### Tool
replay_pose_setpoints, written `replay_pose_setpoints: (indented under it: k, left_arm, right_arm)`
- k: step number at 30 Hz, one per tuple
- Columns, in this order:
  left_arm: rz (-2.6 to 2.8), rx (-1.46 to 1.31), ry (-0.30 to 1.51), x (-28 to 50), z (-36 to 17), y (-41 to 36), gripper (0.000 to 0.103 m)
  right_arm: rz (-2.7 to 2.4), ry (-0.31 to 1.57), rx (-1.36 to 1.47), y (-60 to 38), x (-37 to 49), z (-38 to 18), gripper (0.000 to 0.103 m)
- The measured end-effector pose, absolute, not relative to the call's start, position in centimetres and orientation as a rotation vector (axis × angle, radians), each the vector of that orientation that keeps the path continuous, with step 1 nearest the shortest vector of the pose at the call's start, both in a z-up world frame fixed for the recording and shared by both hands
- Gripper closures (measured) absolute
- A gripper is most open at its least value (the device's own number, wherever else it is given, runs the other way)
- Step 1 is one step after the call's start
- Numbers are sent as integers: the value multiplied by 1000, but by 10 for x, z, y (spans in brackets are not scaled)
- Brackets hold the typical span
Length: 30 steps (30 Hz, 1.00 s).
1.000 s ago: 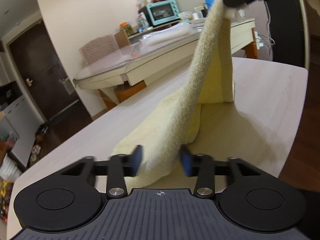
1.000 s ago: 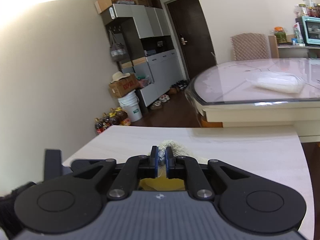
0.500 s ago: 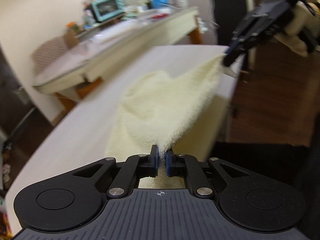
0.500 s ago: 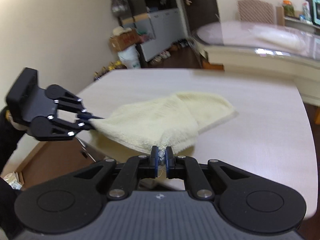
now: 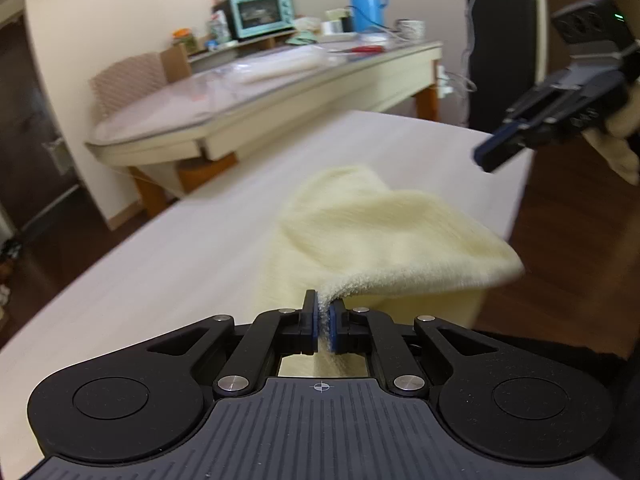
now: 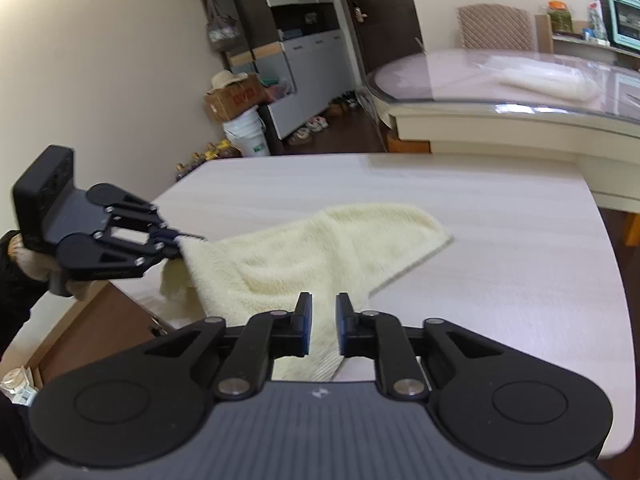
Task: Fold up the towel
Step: 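Lift the towel with both grippers and shake it out, spreading it open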
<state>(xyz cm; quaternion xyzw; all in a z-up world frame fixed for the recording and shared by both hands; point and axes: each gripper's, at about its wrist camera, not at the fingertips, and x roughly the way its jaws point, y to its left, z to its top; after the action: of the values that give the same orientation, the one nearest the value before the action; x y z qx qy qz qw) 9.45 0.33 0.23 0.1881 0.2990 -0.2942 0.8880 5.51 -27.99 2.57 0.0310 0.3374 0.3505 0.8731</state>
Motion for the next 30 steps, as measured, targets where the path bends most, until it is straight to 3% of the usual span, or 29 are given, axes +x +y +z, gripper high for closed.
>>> replay_pose_setpoints:
  k: [2,9,13,23,25,27,29,30]
  left_arm:
    - [-601,367,615,100,9,5,98]
    - [-613,317,560,105,33,1,98]
    - [-620,285,539,105,44,0,98]
    - [-672,193,465,101,76,-7,98]
    - [-666,206,450,98,80,-8,98]
    - [-651,228,449,95,81,-7,98]
    - [-633,262,462,90,79,-5,98]
    - [-627,280,470,88,78,-3,98]
  right_arm:
    - [807,681,36,-269,46,26,55]
    - [911,644,-192,-217,8,4,52]
    - [896,581,-342,-193,-9,-12,40]
    - [874,404,-549,-151,-26,-30,35]
    - [866,363,-566,-146,-28,-31,43]
    - [836,355,-569,-146,-25,-32,78]
    - [814,367,-565,-150,-20,-30,98]
    - [802,368,-556,-154,-20,-28,99]
